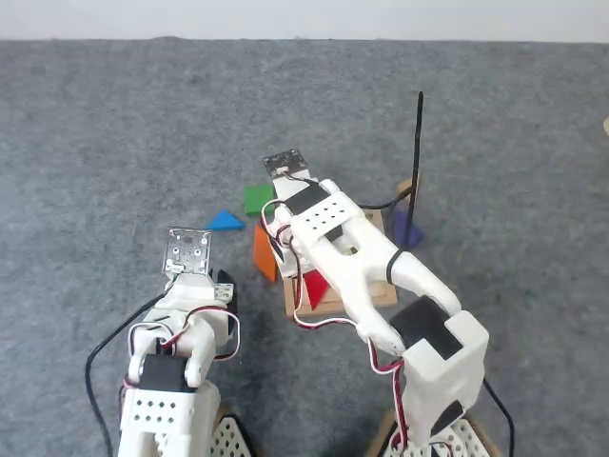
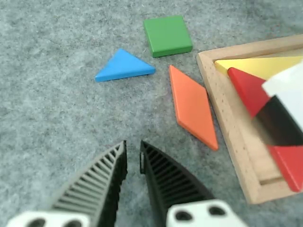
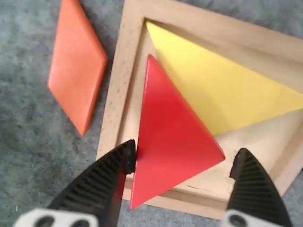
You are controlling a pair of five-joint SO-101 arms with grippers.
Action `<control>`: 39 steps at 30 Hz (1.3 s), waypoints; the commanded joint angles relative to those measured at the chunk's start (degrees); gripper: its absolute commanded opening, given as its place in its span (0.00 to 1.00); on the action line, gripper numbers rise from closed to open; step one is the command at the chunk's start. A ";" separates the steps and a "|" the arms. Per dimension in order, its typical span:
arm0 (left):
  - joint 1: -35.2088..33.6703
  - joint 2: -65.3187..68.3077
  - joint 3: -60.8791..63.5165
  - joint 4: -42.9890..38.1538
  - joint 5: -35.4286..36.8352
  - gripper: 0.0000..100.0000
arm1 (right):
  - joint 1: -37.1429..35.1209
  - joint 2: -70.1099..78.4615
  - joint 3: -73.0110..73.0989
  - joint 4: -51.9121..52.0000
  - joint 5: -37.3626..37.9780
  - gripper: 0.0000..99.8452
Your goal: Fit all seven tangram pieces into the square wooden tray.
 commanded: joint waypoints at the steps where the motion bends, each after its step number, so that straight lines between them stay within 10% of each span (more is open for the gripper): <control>1: -0.44 -0.79 -1.01 0.18 0.35 0.05 | 1.89 -2.33 -2.90 2.77 0.70 0.29; 25: -0.44 -0.79 -1.01 0.18 0.35 0.05 | 20.00 -7.52 -0.70 1.54 0.79 0.29; 39: -0.44 -0.79 -1.01 0.18 0.35 0.05 | 14.20 1.89 -0.97 0.57 3.96 0.29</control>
